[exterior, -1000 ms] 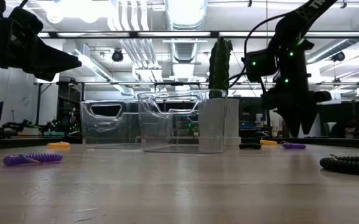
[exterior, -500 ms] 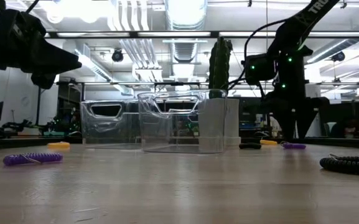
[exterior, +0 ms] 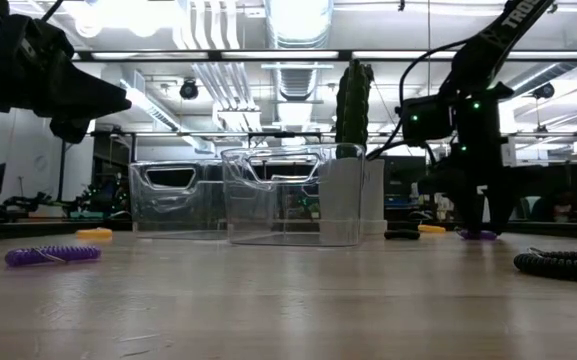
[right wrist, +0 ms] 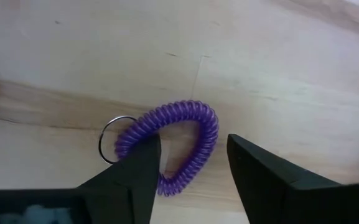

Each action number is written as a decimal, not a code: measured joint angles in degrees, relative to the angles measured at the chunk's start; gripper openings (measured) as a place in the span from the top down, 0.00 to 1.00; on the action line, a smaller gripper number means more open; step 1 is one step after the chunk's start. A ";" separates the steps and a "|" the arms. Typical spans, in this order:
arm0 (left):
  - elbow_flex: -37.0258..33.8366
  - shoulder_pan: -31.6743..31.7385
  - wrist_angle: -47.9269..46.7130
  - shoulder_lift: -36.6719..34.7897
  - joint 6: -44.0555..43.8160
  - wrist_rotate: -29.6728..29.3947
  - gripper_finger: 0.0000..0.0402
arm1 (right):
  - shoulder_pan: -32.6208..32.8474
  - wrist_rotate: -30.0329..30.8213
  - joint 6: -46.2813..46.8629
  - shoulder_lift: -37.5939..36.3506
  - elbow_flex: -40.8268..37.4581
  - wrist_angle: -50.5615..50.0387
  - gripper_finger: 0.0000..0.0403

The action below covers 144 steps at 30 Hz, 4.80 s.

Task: Sort items
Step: Put the top right purple keychain into the green bin, then put the left purple keychain into the green bin

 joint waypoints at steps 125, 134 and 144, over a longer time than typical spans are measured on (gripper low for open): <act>-0.31 0.00 3.74 0.55 -7.14 -0.13 0.75 | 69.50 51.25 14.42 -30.89 13.42 -8.26 0.73; -0.31 0.00 4.45 0.55 -7.50 -0.04 0.75 | 69.46 51.10 15.30 -45.22 1.70 -6.98 0.73; -0.33 0.00 9.77 0.55 -15.06 -0.49 0.75 | 69.46 46.16 -0.40 -58.45 -14.73 19.60 0.73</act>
